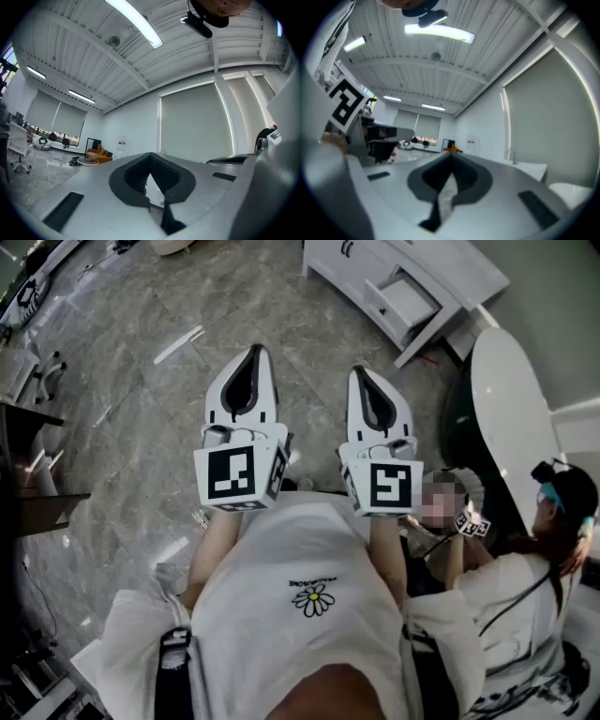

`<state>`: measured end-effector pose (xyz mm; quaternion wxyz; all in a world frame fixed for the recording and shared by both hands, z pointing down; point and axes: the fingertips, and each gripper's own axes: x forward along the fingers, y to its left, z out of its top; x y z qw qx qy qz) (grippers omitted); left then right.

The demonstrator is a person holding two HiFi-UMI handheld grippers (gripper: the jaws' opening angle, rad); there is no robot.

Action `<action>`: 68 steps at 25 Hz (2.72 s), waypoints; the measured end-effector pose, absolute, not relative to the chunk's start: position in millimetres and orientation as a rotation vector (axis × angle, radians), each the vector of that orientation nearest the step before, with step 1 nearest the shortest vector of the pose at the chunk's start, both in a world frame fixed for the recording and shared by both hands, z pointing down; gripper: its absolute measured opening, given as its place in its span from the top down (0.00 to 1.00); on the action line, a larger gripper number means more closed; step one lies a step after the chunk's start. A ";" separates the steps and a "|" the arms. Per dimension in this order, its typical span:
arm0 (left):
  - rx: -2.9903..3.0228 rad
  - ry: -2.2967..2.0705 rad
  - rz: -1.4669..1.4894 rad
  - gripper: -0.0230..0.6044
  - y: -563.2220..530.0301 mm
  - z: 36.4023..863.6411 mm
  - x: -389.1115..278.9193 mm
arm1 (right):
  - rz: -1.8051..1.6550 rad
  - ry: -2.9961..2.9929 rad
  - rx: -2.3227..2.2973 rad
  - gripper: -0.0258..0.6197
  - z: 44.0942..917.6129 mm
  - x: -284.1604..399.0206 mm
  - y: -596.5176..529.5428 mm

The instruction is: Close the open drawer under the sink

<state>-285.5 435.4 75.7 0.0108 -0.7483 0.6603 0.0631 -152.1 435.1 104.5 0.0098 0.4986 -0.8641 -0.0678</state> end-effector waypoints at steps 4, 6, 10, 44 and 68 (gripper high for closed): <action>-2.342 2.017 0.170 0.93 436.4 74.7 -280.0 | -0.195 -2.684 1.569 0.91 104.4 -150.0 434.8; -2.354 2.006 0.173 0.93 437.1 75.5 -279.0 | -0.192 -2.683 1.572 0.91 105.1 -149.3 434.6; -2.390 2.010 0.211 0.93 428.7 74.8 -275.9 | -0.157 -2.681 1.567 0.91 110.4 -146.0 429.3; -2.476 1.866 0.224 0.93 318.7 79.1 -234.1 | -0.033 -2.597 1.621 0.91 153.6 -112.0 342.3; -2.660 1.712 0.212 0.93 8.8 117.9 -282.3 | -0.003 -2.462 1.790 0.91 145.1 -153.4 39.2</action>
